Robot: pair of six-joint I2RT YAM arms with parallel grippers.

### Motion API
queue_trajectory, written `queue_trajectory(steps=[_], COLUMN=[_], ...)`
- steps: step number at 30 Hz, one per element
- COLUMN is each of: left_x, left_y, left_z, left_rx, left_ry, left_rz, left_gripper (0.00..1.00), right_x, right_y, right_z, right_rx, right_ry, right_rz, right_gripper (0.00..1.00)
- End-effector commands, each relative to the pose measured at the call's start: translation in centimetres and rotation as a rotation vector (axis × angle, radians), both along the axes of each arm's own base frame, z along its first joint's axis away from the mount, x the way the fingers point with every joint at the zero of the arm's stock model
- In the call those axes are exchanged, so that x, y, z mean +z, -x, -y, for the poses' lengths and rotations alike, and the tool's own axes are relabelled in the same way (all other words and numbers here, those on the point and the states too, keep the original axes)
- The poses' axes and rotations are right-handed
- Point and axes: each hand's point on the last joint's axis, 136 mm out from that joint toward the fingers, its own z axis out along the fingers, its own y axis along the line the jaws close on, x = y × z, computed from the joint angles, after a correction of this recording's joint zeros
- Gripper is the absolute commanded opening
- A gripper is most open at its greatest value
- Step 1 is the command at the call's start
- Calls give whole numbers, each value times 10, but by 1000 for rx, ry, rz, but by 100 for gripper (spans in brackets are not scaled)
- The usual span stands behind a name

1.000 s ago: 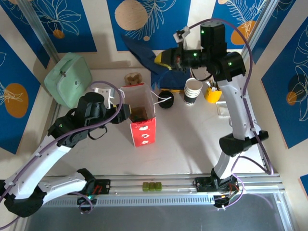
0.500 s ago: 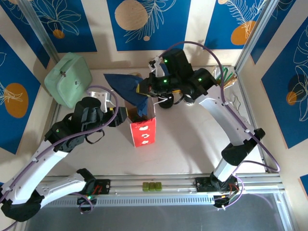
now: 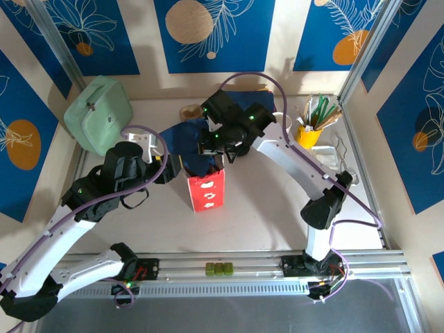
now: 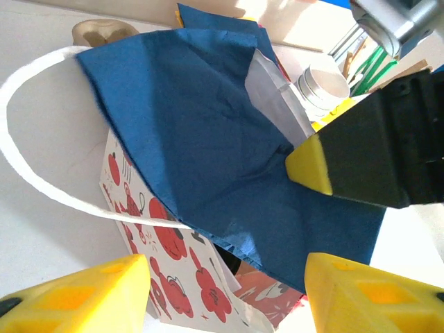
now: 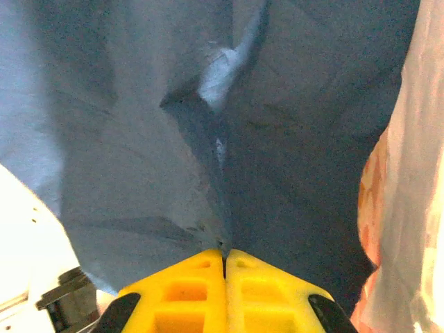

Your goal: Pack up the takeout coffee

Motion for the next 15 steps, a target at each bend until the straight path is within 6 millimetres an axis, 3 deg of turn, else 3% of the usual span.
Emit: queue_trajectory(steps=[1,15], left_x=[-2,-1], left_y=[0,0], left_z=[-5,-5], left_rx=[20,20], left_ry=[-3,-7], left_rz=[-8,-5], left_gripper=[61,61], right_x=[-1,-45], right_y=[6,16], right_z=[14,15], right_rx=[9,51], right_ry=[123,361], right_rz=[40,-119], right_gripper=[0,0])
